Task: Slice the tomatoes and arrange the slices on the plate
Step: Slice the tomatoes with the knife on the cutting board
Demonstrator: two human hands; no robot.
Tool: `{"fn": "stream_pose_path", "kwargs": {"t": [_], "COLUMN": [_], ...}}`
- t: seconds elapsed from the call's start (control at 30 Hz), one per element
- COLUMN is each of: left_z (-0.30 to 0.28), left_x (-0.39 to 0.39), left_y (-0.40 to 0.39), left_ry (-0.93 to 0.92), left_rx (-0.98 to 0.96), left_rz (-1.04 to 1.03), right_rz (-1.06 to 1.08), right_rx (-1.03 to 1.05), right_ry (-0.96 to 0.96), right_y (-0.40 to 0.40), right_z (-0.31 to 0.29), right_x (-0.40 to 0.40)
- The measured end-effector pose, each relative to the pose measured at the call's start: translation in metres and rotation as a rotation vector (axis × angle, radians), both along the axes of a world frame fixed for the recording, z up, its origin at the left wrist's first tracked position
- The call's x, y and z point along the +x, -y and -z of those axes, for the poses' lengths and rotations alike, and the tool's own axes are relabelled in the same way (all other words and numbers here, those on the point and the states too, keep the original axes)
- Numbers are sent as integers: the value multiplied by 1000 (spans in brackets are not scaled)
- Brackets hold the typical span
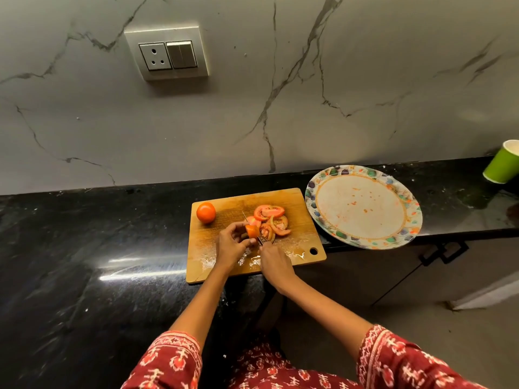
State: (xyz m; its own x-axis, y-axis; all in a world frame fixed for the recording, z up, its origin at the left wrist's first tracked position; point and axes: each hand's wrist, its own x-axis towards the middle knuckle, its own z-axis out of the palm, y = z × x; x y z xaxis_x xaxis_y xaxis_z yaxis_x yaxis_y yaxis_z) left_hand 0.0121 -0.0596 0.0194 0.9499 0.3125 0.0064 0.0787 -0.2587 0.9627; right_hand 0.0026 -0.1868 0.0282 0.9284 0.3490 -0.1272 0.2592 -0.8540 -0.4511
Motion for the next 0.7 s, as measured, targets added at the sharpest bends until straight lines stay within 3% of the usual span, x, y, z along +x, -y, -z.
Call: {"fn": "stream_pose_path", "kwargs": {"t": [0.37, 0.7], "left_z": [-6, -11], "left_x": [-1, -3], "left_y": [2, 5], "left_ry": [21, -9], "left_rx": [107, 35], "left_rz": [19, -10], "right_rz": [-24, -57], "right_rx": [-63, -156], "right_ry": [-36, -65], "right_y": [4, 37], "right_z": [-11, -2], "right_x": [1, -17]}}
